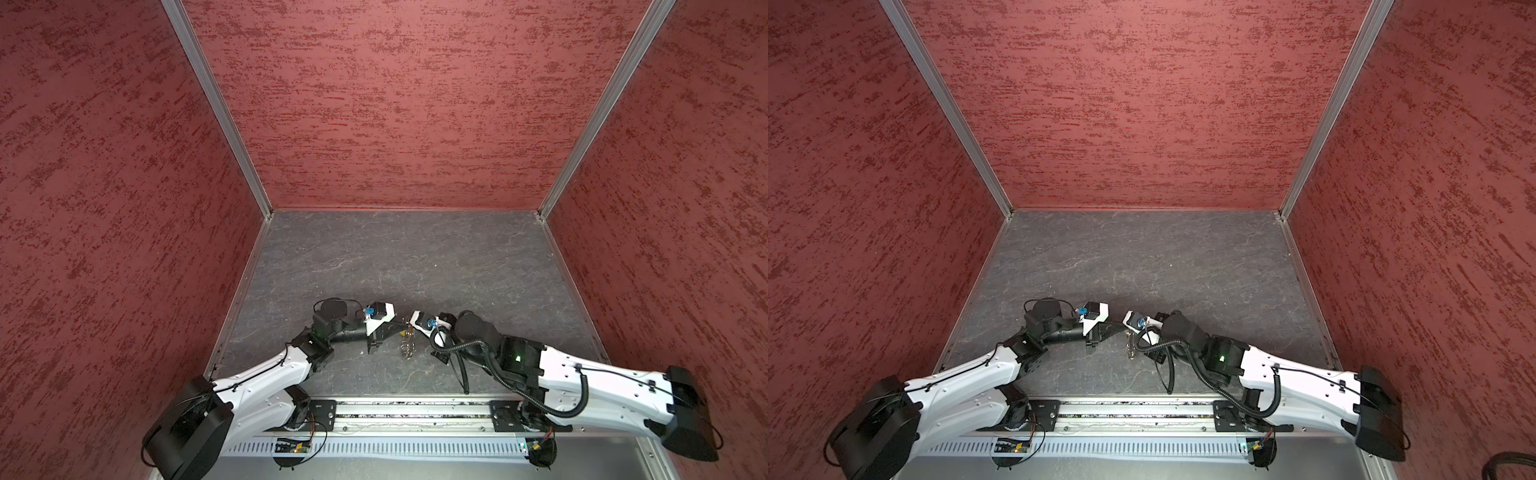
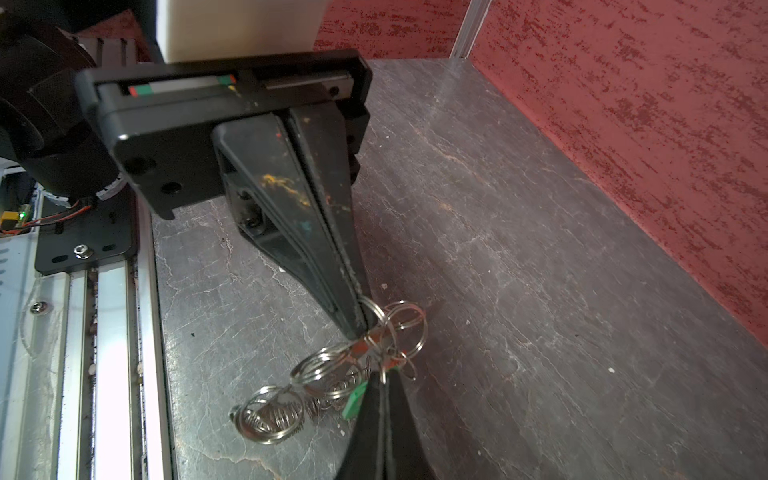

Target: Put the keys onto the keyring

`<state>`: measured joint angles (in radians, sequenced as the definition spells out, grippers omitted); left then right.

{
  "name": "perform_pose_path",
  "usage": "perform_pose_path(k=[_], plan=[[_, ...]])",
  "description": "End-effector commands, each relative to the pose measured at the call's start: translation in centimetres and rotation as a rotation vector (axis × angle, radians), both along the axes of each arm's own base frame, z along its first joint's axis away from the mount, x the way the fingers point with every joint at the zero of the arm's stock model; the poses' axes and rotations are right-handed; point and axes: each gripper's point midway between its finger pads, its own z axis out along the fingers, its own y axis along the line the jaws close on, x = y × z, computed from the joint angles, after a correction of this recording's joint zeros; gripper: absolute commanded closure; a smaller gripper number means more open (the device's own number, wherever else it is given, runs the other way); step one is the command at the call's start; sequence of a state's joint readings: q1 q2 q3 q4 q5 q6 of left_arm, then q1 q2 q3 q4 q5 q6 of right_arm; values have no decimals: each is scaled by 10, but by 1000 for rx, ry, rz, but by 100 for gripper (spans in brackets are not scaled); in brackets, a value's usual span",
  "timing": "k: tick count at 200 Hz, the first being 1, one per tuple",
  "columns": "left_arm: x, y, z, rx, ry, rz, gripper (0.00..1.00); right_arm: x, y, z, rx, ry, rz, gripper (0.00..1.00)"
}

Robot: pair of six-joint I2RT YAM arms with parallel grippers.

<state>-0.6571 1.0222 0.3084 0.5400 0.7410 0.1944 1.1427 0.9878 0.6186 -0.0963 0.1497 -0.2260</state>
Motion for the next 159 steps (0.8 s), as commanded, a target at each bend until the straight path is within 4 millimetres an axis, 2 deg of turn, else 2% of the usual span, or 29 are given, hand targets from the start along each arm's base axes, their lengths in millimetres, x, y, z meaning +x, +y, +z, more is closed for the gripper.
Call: perform_pose_path(k=[1,41,98,126,159], plan=[[8,-3,30,-77,-37,20,100,7,0,-1,-15,-51,-31,100],[12,-4,30,-79,-17,37,100,7,5,8,9,-73,-20,100],[33,-7,35,-100,28,181,100,10,10,1,-9,-71,-23,100],[37,-13,36,-130,76,220,100,13,13,4,-2,-81,-36,100],[36,-11,38,-184,72,244,100,16,10,7,4,-87,-57,100]])
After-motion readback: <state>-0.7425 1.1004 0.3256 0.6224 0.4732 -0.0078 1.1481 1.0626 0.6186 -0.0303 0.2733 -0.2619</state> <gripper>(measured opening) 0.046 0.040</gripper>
